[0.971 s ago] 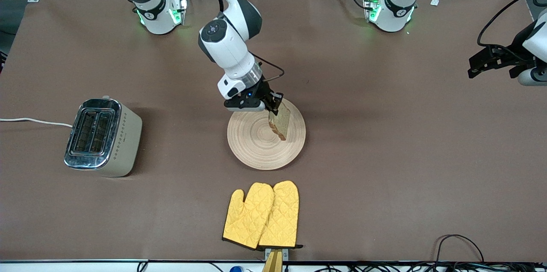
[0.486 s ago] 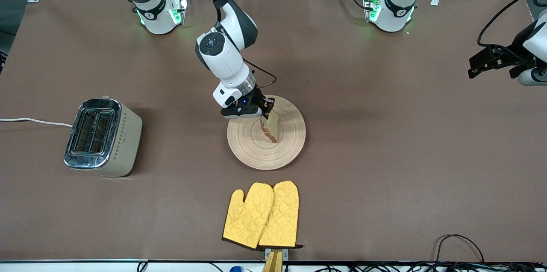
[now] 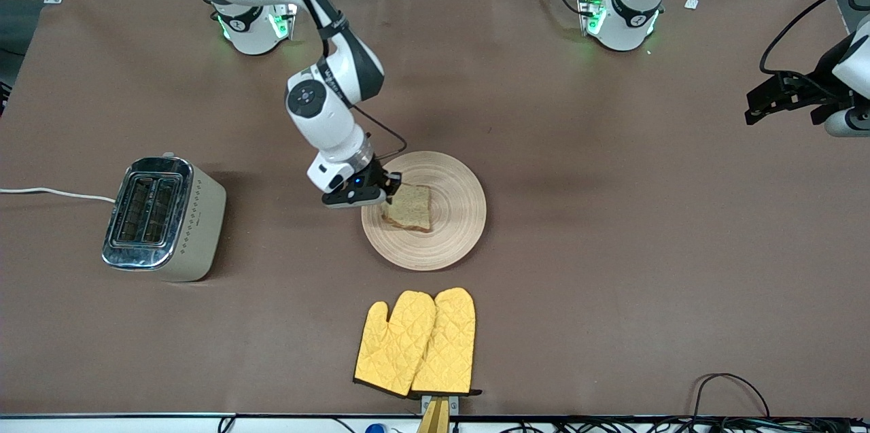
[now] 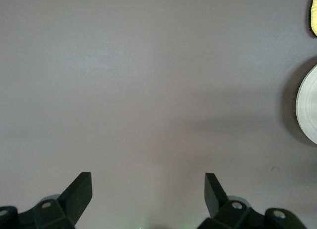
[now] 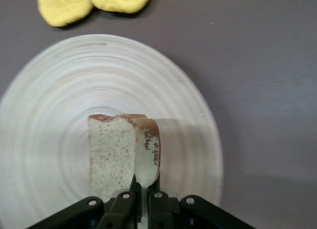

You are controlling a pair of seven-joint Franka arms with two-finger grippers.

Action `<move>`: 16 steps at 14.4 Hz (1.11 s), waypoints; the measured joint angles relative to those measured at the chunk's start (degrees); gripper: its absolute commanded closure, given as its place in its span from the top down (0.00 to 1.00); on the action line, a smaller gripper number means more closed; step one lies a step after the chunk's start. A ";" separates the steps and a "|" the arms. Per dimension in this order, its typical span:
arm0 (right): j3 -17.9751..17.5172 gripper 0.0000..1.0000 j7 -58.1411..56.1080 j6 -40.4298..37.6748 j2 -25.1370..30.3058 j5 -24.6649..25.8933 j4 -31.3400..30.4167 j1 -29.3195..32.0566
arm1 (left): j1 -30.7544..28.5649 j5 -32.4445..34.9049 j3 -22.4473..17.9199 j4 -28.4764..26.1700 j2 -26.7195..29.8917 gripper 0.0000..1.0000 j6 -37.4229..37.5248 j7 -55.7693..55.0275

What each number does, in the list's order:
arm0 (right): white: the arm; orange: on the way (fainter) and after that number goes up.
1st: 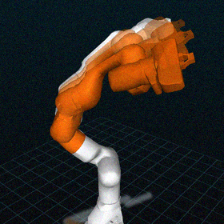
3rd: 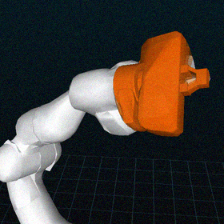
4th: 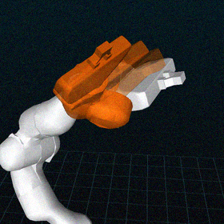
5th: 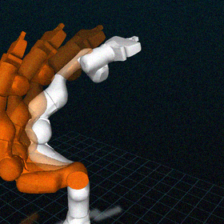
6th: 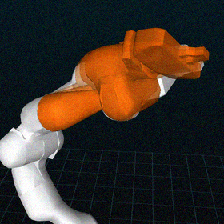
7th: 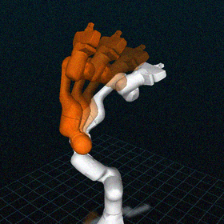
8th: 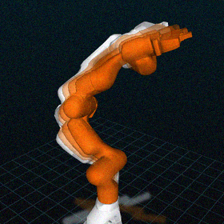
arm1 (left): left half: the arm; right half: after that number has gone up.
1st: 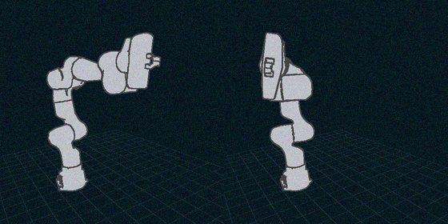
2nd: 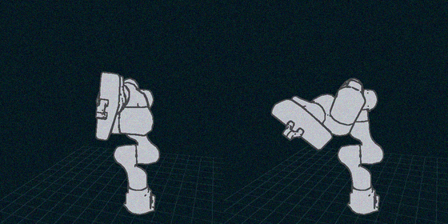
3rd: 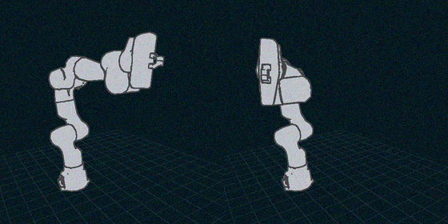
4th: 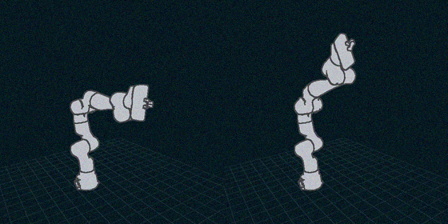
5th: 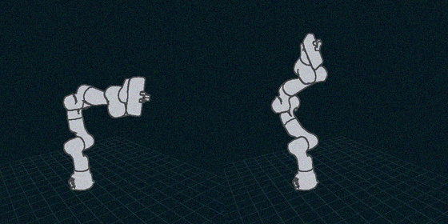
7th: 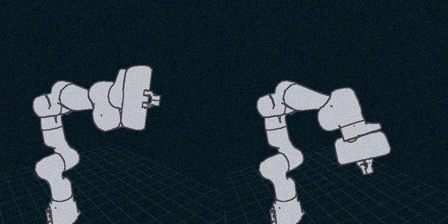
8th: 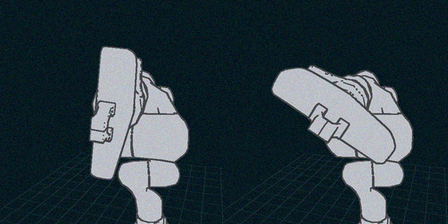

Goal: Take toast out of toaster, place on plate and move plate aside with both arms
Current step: 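Lower the toast onto the plate and open the right gripper, then raise the right gripper away while the left gripper reaches the plate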

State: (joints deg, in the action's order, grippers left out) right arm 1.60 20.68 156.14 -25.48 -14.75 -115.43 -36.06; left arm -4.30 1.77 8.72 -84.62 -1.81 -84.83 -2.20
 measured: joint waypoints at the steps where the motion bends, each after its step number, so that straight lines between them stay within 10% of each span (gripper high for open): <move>1: 0.01 0.03 -1.78 0.00 -0.02 0.00 -0.99 1.07 | 0.00 0.00 0.00 0.00 0.00 1.00 0.00 0.00; 2: 0.01 0.24 -3.25 0.00 -0.04 0.00 -1.96 1.98 | 0.00 0.00 -0.01 0.00 0.00 1.00 0.00 0.00; 3: 0.01 0.69 -4.04 -0.04 -0.04 0.00 -2.69 2.68 | 0.00 0.00 -0.01 0.00 0.00 1.00 0.00 0.00; 5: 0.00 1.00 -4.25 -0.94 -0.03 0.00 -3.12 3.43 | 0.00 0.00 -0.01 0.00 0.00 1.00 0.00 0.00; 11: 1.97 1.00 -4.57 -6.73 3.07 0.00 -2.71 4.36 | -0.01 0.00 -0.03 0.00 -0.04 1.00 0.00 0.00; 16: 12.85 1.00 -9.29 -21.50 7.17 4.10 2.43 5.42 | 0.04 -5.01 -0.01 -0.13 -2.51 1.00 -0.41 0.00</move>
State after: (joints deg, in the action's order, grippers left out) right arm 14.45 11.39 134.63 -18.31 -10.65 -113.00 -30.64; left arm -4.26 -3.24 8.72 -84.75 -4.32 -85.24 -2.20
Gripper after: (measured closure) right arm 0.000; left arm 0.000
